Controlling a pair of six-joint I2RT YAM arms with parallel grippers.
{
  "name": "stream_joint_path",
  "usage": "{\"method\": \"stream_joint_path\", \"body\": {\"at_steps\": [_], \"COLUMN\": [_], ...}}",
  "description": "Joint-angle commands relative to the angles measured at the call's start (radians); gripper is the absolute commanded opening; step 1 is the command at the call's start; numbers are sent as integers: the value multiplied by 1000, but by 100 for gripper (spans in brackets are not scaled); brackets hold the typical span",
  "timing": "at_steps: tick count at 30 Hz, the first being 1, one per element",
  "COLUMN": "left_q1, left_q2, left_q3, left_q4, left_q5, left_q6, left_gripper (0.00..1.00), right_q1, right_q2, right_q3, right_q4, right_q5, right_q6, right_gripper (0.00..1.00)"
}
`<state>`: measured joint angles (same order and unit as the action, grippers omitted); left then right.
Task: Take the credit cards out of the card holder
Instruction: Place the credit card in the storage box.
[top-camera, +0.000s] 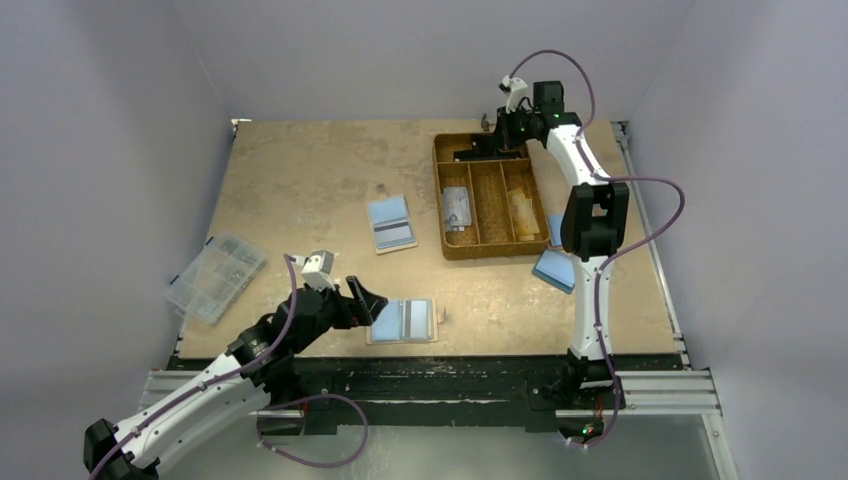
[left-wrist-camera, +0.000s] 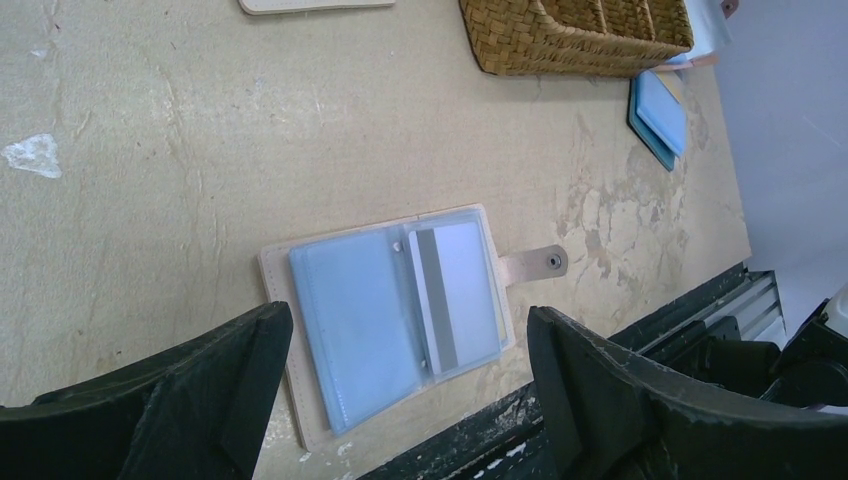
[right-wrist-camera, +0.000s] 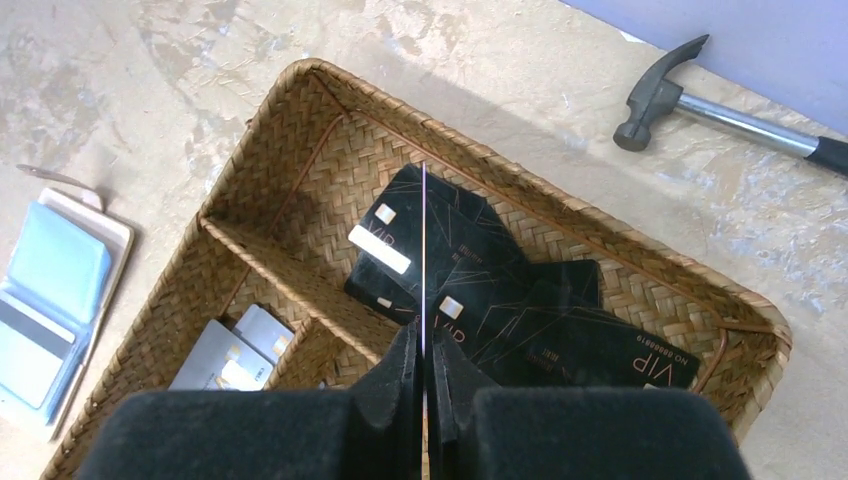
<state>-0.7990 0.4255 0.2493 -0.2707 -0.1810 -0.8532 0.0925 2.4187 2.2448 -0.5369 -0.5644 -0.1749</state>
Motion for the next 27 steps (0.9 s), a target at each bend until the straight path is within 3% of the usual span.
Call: {"method": "stream_joint_path", "body": {"at_steps": [1,4,5,8,12,18,27], "left_q1": [0,1,0,0,0,0,-1], "left_q2": [-4,-14,-16,-27,-40,-27,42], "left_q3": [1,1,1,1,1,-8,-65], "left_q4": [29,24,22,19,31,73,222], "left_q5": [-12,-12,-11,-3,17,78,194], "left_q6": [5,-1,-4,-13,-28,-50,-95], "left_gripper": [94,94,94,94,94,94,93], "right_q1": [16,27,28,27,25,25,31], "right_q2": [-5,-1,-2,-24,-103,-275,-637], "right_q3": [60,68,72,74,28,-151,-537], "right_q4": [26,33,40,59,80,91,31], "right_q5": [62,246,303,461,502,410,-4], "right_q6": [8,10,13,5,-4,-22,-181], "right_gripper": [13,17,30,45,48,51,54]}}
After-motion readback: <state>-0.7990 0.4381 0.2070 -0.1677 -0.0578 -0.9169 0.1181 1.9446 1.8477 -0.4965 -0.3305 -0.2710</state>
